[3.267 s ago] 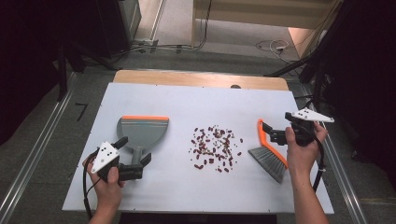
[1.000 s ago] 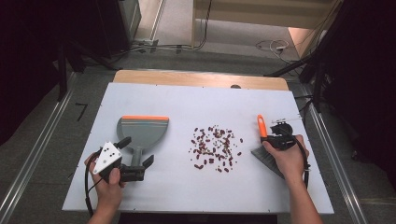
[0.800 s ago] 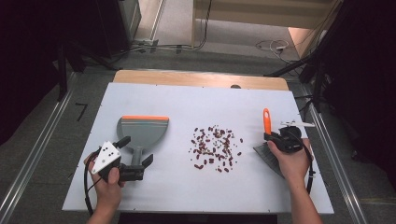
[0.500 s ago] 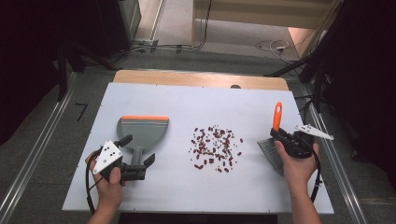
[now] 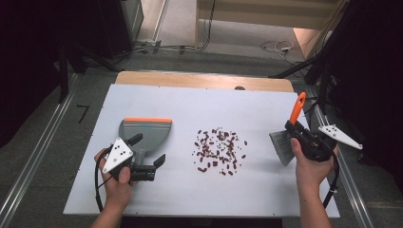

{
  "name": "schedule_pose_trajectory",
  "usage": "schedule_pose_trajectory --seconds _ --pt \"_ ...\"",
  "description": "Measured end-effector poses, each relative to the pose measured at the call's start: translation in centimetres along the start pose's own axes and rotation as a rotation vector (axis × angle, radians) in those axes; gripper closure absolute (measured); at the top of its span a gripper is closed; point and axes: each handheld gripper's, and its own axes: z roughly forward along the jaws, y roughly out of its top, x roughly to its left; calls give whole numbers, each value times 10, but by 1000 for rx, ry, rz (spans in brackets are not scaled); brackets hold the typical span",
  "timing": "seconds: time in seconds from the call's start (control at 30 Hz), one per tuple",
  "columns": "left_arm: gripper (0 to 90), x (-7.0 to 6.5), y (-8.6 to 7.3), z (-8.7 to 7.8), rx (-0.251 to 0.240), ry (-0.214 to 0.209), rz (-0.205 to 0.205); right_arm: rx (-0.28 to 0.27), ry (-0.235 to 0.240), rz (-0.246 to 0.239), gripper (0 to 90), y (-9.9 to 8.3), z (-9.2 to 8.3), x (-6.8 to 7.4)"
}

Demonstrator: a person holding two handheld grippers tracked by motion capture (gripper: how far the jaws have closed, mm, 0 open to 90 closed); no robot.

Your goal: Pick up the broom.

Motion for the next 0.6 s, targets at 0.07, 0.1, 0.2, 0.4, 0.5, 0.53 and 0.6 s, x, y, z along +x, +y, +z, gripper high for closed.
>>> schedule_pose_trajectory --seconds 0.07,0.1,0.2,0.4,0.5,0.53,0.6 --pt "0 -2 2 3 2 -10 7 -9 16 -9 696 3 0 6" --pt "0 -3 3 5 3 -17 9 -13 20 -18 696 4 0 9" --pt "10 -6 6 11 15 -30 11 -18 32 -42 695 6 1 21" --pt "10 -11 11 18 22 -59 8 -30 76 -57 695 12 3 40" --pt "10 -13 14 21 19 -68 4 -35 104 -69 695 14 3 50" --pt "11 -15 17 24 18 -84 3 -39 113 -69 695 14 3 54" --pt "38 -18 20 30 33 -93 11 -43 127 -75 695 15 4 61"
